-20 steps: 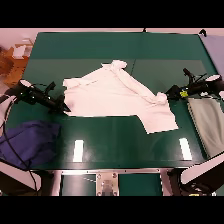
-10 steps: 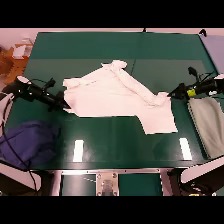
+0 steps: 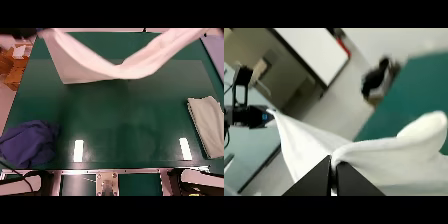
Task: Fold the shirts.
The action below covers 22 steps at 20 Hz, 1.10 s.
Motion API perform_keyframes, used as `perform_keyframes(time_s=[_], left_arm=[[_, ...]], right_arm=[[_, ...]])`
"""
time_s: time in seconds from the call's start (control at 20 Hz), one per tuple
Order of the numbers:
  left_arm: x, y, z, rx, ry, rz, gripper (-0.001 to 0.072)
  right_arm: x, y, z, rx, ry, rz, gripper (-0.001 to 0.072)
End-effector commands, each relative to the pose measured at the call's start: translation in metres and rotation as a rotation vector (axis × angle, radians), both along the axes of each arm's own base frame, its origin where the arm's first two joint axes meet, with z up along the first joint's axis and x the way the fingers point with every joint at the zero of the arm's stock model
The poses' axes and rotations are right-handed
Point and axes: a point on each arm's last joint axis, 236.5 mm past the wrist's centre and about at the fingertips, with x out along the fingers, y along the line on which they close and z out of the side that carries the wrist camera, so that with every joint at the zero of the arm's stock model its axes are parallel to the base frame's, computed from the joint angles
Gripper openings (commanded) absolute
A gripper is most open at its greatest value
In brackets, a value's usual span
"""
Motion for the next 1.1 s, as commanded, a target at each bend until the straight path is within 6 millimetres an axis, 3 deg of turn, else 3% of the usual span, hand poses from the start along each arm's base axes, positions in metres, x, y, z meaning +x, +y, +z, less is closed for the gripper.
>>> perform_keyframes(time_s=[0.0, 0.1, 0.2, 0.25, 0.4, 0.55, 0.65, 0.75, 0.9, 1.05], left_arm=[[-0.108, -0.005, 0.194, -0.132, -0.611, 0.168, 0.0024], [-0.159, 0.009, 0.237, -0.115, -0.804, 0.314, 0.0024], [-0.192, 0.021, 0.252, -0.055, -0.902, 0.430, 0.0024], [-0.198, 0.026, 0.252, -0.023, -0.915, 0.470, 0.0024], [-0.189, 0.037, 0.235, 0.054, -0.848, 0.526, 0.0024], [-0.142, 0.053, 0.187, 0.126, -0.683, 0.561, 0.0024], [-0.103, 0.063, 0.139, 0.167, -0.544, 0.561, 0.0024], [-0.057, 0.068, 0.075, 0.224, -0.377, 0.511, 0.0024], [0.006, 0.068, -0.033, 0.265, -0.119, 0.396, 0.0024], [0.063, 0.057, -0.168, 0.304, 0.142, 0.264, 0.0025]], right_arm=[[-0.074, -0.008, 0.147, 0.111, -0.387, -0.250, 0.0017], [-0.111, -0.015, 0.188, 0.073, -0.530, -0.432, 0.0017], [-0.143, -0.018, 0.212, 0.018, -0.636, -0.584, 0.0018], [-0.155, -0.018, 0.219, -0.012, -0.670, -0.639, 0.0017], [-0.163, -0.018, 0.222, -0.051, -0.690, -0.688, 0.0017], [-0.143, -0.035, 0.201, -0.165, -0.629, -0.776, 0.0018], [-0.119, -0.045, 0.170, -0.244, -0.537, -0.793, 0.0018], [-0.083, -0.051, 0.119, -0.275, -0.394, -0.750, 0.0018], [-0.011, -0.053, 0.000, -0.306, -0.117, -0.672, 0.0018], [0.060, -0.069, -0.136, -0.323, 0.144, -0.707, 0.0018]])
